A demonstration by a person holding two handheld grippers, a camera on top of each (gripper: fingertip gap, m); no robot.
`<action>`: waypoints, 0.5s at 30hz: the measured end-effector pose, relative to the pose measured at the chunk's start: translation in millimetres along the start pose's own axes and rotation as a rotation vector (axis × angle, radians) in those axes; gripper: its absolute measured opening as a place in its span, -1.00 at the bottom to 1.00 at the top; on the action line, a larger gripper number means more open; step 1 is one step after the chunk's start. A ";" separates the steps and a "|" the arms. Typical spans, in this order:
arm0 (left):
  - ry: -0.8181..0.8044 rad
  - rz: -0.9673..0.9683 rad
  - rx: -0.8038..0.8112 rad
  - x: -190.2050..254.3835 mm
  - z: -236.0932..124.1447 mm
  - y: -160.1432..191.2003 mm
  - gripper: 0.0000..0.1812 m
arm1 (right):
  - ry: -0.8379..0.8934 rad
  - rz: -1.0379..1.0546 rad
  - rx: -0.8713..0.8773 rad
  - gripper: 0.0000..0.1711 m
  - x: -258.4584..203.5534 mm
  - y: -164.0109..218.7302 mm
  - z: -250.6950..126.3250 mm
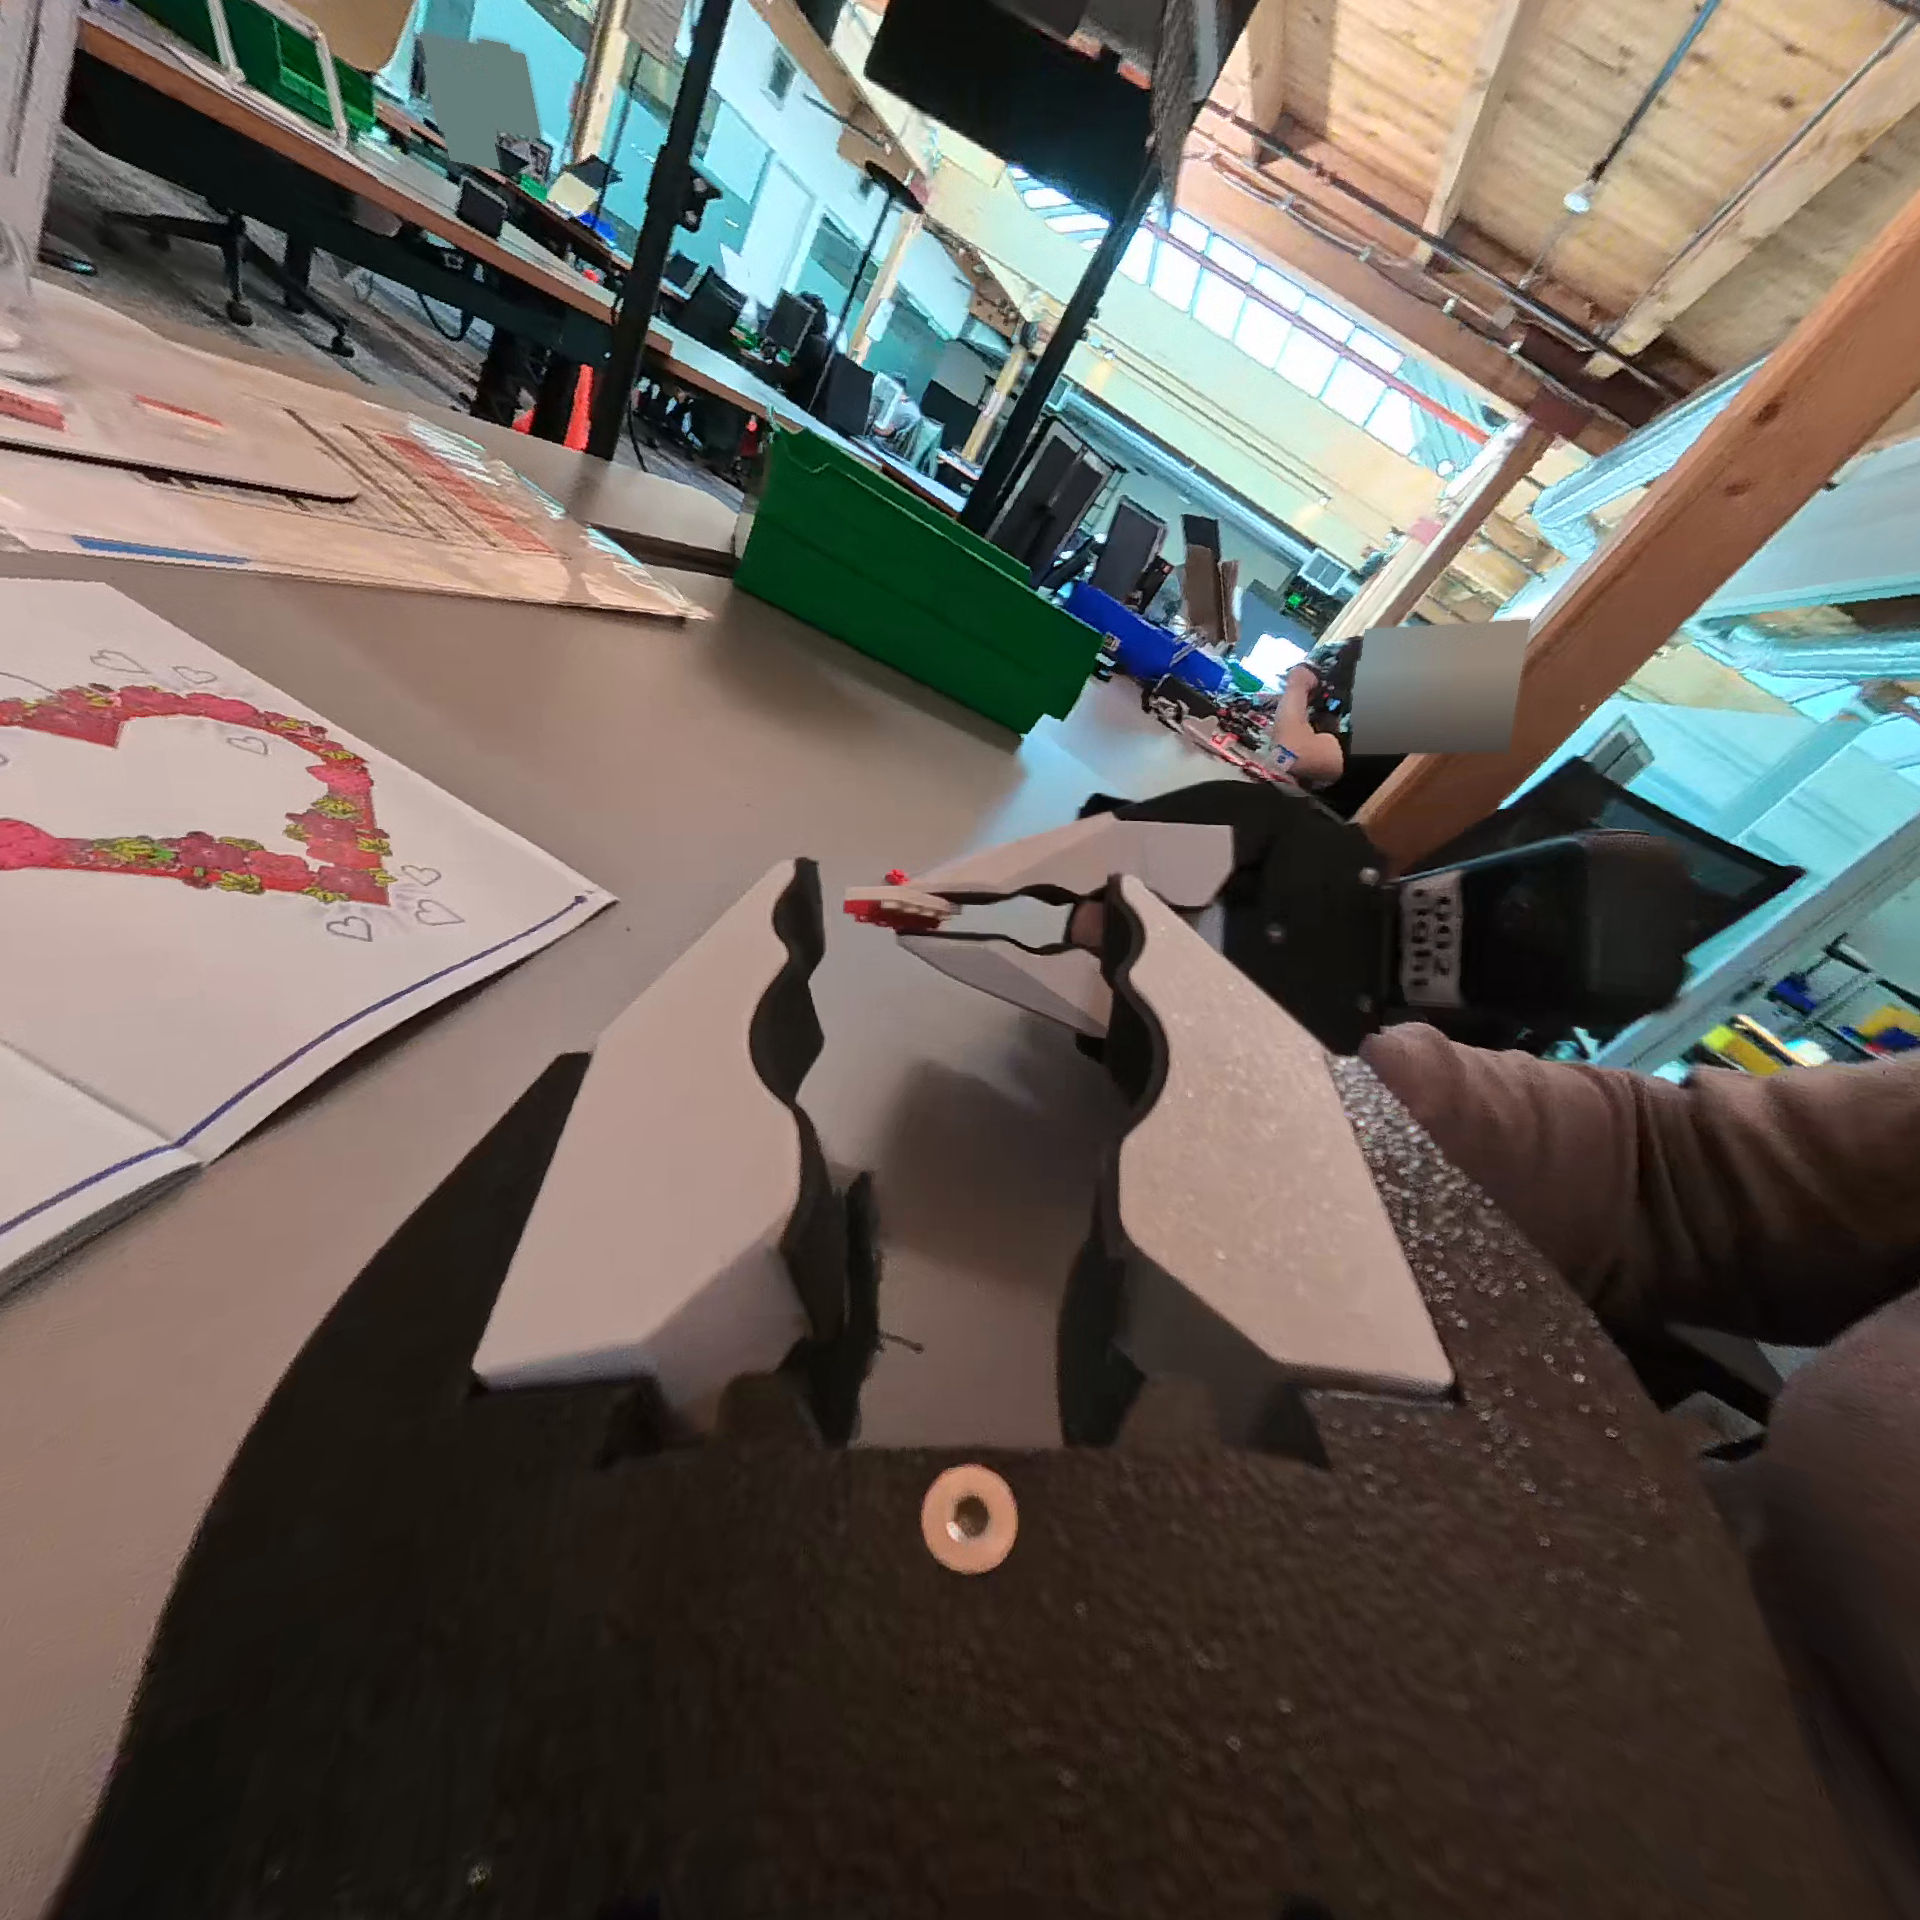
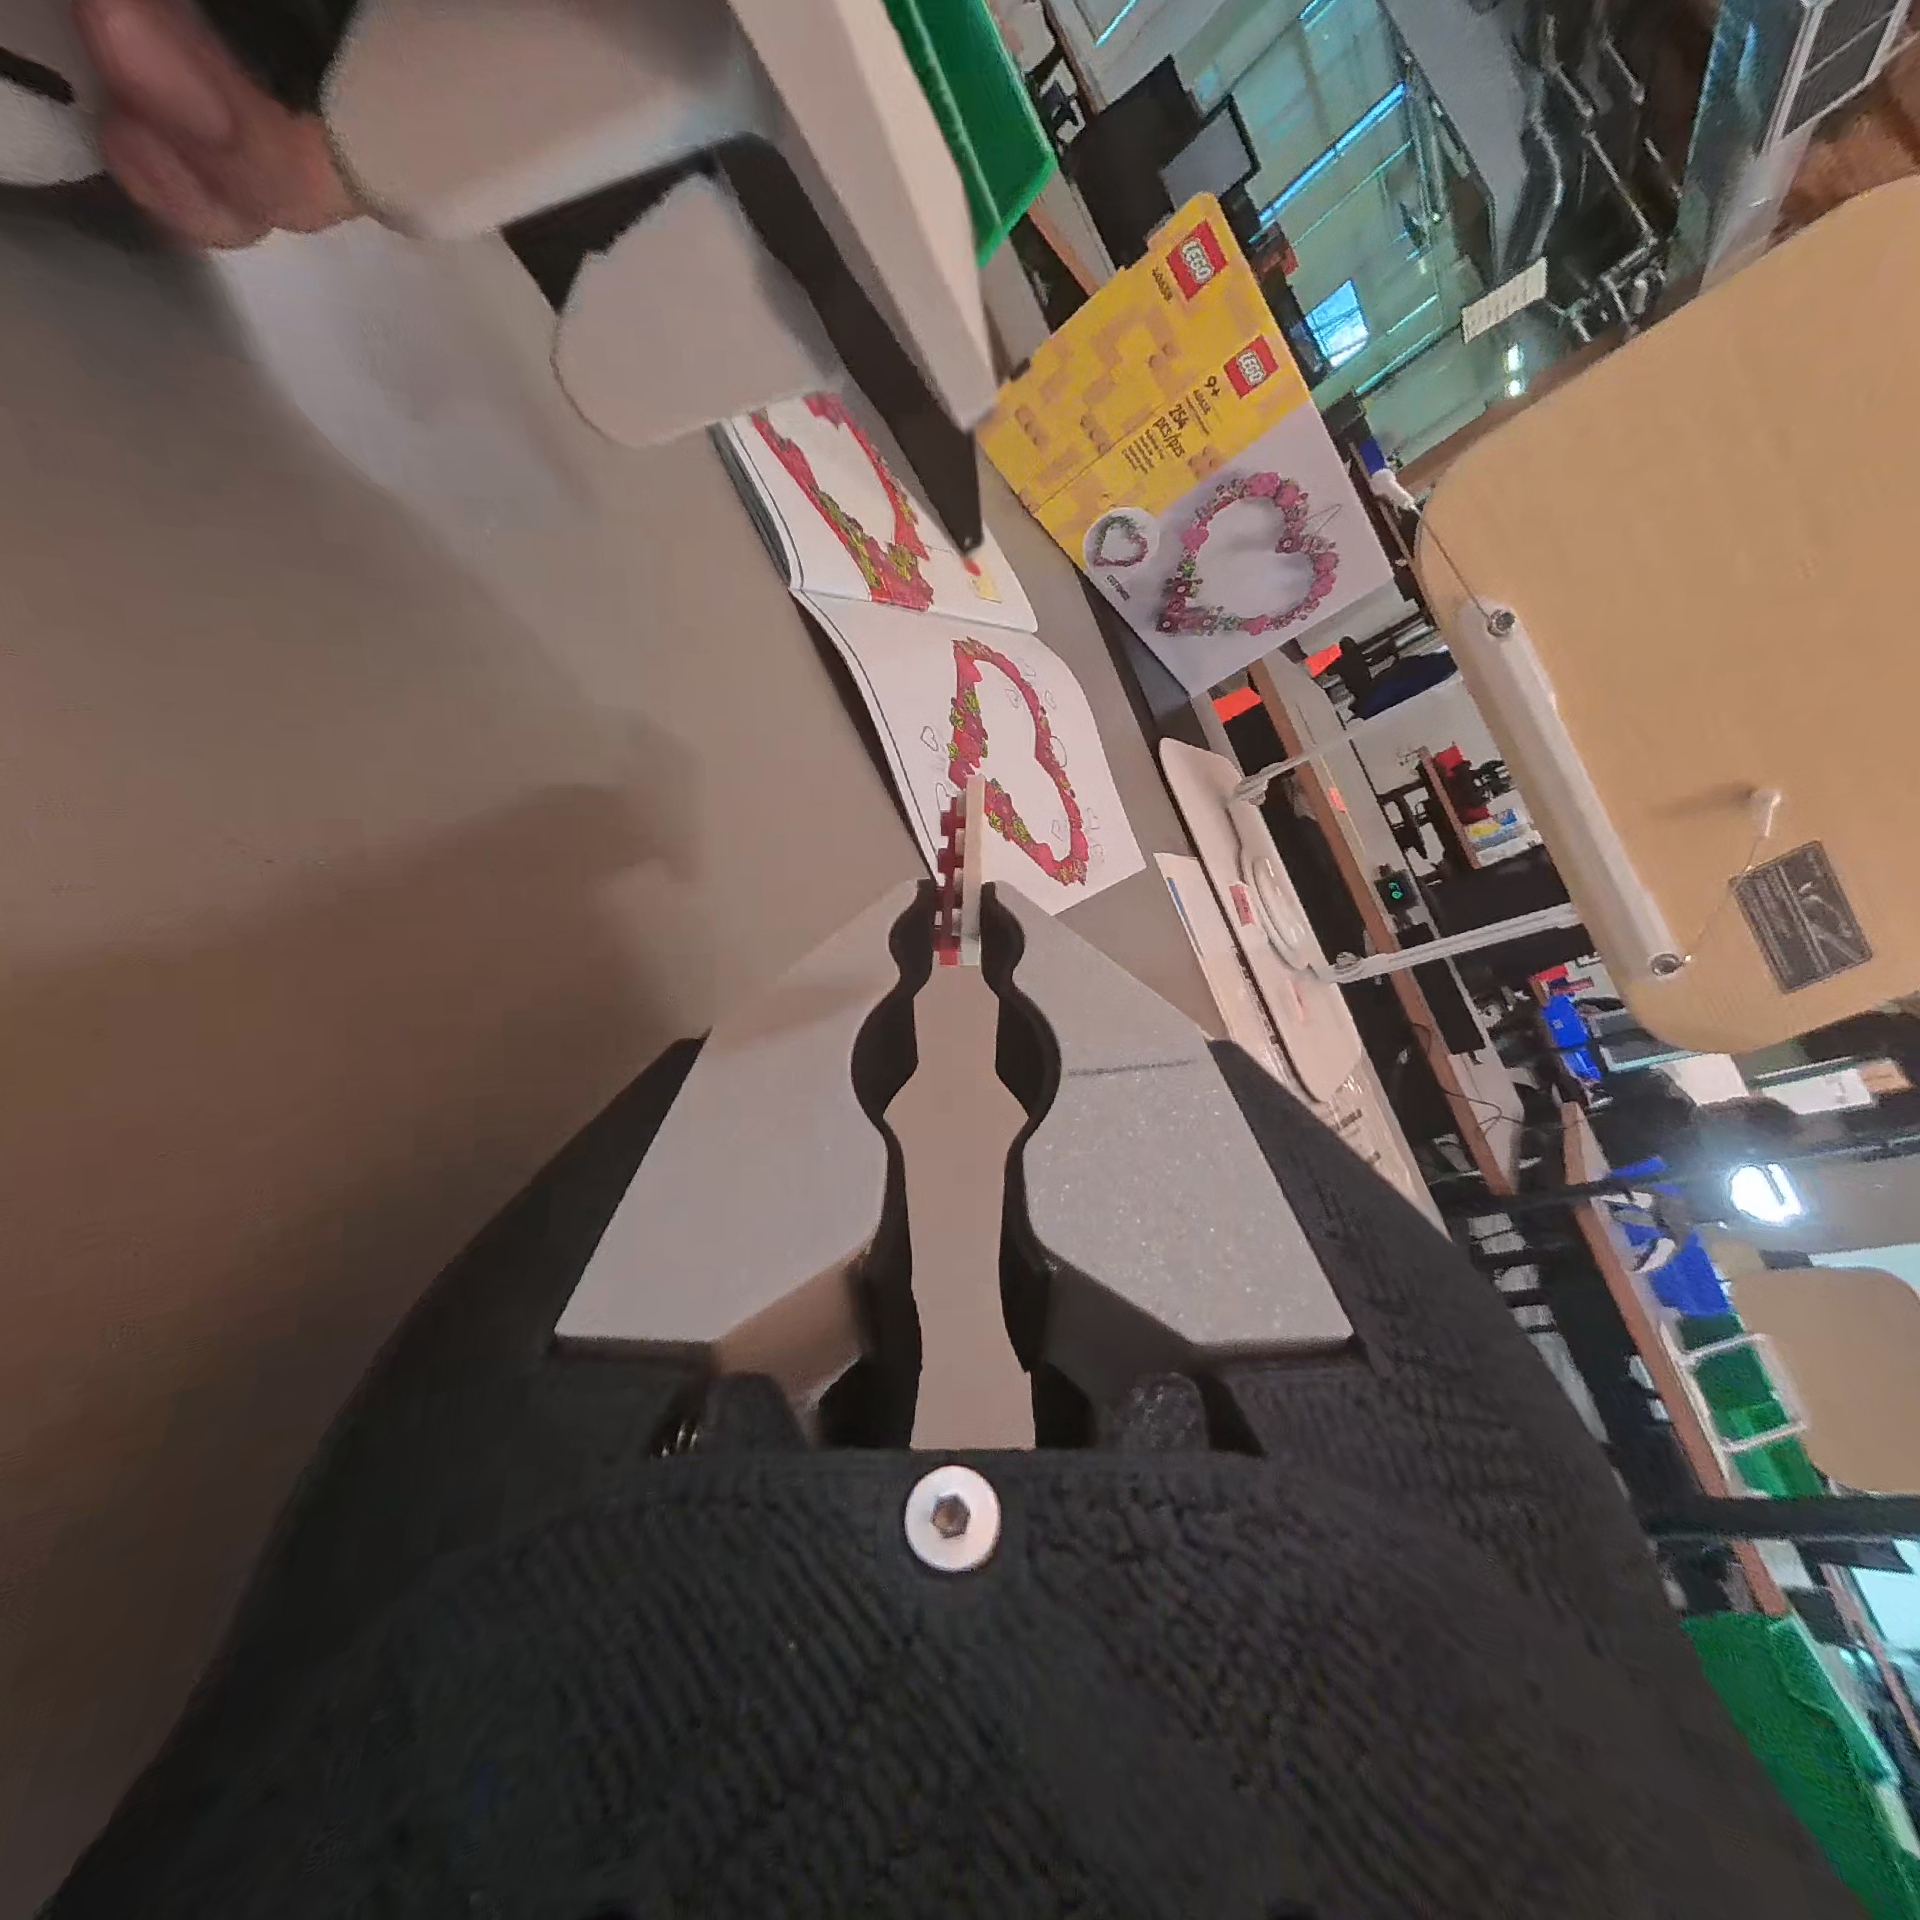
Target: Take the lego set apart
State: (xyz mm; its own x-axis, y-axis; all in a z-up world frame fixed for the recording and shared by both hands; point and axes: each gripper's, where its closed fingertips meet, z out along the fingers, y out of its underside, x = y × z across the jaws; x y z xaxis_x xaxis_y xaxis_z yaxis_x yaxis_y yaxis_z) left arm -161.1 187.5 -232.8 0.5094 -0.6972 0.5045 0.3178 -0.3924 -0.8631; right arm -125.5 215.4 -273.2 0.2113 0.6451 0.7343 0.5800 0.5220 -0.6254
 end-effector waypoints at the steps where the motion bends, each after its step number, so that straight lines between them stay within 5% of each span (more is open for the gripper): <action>1: 0.022 -0.003 0.007 5.4 -4.1 -2.5 -0.43 | -0.001 0.017 0.010 -0.92 -0.7 0.3 -0.1; 7: -0.010 0.092 0.079 44.8 -66.9 -29.4 -0.51 | -0.052 0.088 0.064 -0.92 -8.7 -4.3 -2.3; 15: -0.129 -0.037 -0.008 57.3 -117.6 -2.5 -0.53 | -0.180 0.089 0.283 -0.92 -37.6 -64.6 -19.7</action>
State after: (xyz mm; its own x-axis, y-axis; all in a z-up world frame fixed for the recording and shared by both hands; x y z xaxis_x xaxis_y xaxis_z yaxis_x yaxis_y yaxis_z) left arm -226.8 77.9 -204.2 0.5960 -0.5995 0.5342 0.3321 -0.4216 -0.8438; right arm -155.4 146.4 -255.2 0.0944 0.7701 0.6308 0.3186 0.5770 -0.7521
